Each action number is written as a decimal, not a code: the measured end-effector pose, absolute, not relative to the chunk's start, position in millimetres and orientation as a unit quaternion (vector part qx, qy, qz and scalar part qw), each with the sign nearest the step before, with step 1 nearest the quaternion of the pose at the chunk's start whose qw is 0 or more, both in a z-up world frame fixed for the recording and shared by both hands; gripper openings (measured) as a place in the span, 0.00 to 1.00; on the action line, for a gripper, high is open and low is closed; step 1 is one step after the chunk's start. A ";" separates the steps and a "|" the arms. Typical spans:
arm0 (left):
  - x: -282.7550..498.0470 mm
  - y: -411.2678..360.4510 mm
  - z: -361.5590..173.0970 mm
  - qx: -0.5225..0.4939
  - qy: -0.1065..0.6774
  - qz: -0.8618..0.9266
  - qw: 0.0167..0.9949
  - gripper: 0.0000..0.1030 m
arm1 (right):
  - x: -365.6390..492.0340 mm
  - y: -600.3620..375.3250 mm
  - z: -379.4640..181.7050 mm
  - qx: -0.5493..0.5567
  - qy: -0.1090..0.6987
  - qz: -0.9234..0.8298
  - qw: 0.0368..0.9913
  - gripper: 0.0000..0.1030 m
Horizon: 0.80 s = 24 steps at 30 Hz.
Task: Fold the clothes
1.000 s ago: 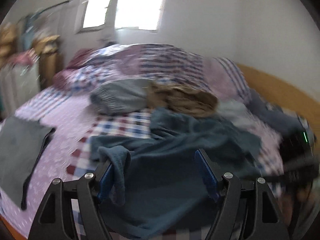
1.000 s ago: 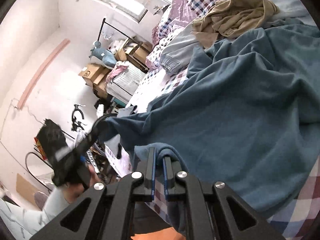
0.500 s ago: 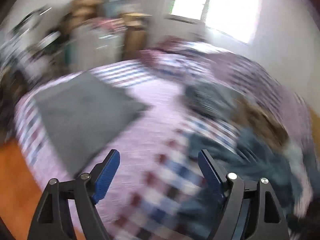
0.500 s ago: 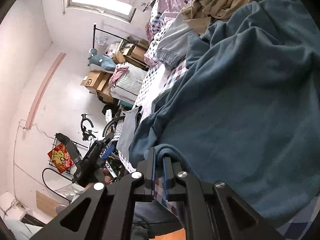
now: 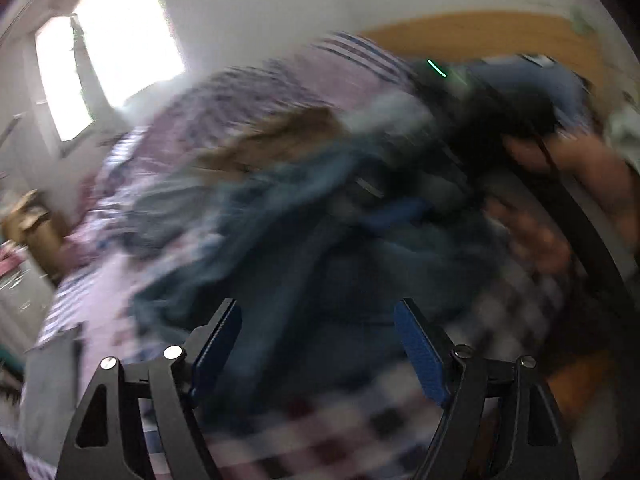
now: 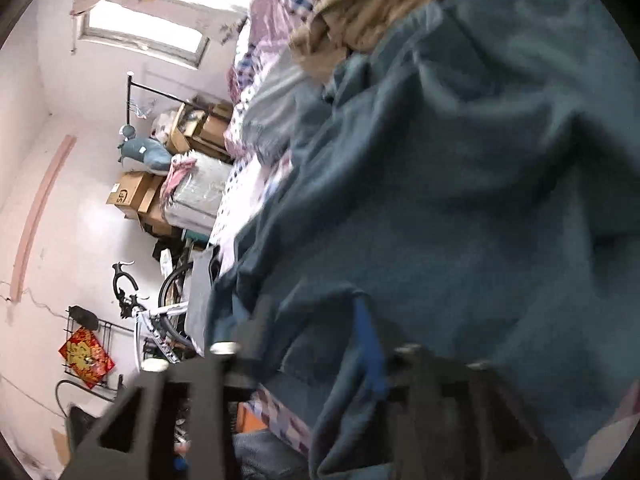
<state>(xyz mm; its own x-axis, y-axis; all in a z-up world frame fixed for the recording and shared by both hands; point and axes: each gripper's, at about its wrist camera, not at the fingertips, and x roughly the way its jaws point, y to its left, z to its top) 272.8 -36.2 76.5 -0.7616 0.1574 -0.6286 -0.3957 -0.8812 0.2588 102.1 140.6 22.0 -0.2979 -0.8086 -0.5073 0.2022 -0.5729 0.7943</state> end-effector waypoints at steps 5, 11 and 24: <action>256.5 -33.8 67.8 -0.345 0.134 0.912 0.178 0.76 | 102.7 157.9 43.5 0.446 -0.305 -0.771 0.338 0.49; 231.5 -55.3 63.6 -0.389 0.001 0.898 0.206 0.64 | 104.3 175.2 56.6 0.421 -0.309 -0.785 0.335 0.50; 187.8 -88.3 49.3 -0.412 -0.214 0.849 0.251 0.05 | 157.9 148.5 101.1 0.350 -0.092 -0.847 0.390 0.50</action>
